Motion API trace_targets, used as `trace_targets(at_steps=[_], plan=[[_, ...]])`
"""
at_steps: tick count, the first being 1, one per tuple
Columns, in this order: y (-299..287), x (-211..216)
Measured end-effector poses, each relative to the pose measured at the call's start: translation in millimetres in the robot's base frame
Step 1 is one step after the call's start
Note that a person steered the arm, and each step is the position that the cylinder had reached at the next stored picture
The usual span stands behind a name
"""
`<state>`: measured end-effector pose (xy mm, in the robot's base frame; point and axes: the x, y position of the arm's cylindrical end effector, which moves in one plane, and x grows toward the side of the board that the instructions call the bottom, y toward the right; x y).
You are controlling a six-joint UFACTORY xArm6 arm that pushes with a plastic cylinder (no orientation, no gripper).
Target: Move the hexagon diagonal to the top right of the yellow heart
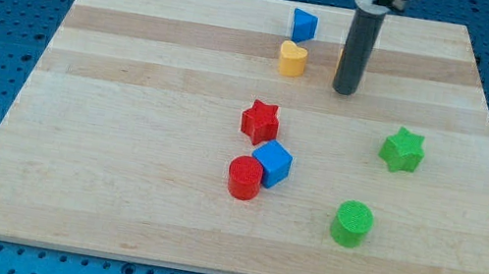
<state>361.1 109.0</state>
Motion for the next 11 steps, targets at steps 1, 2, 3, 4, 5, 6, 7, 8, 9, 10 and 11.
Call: trace_targets(at_steps=[1,2,3,4,5,6,7,8,9,10,11], plan=[[-0.8,-15.6],[-1.5,-34.5],[-14.1,-36.0],[-41.1,-40.1],[-26.4,-46.8],[-8.3,-48.5],[0.9,-58.5],[1.1,-68.1],[-3.5,-59.8],[-22.8,-24.9],[-58.7,-22.6]])
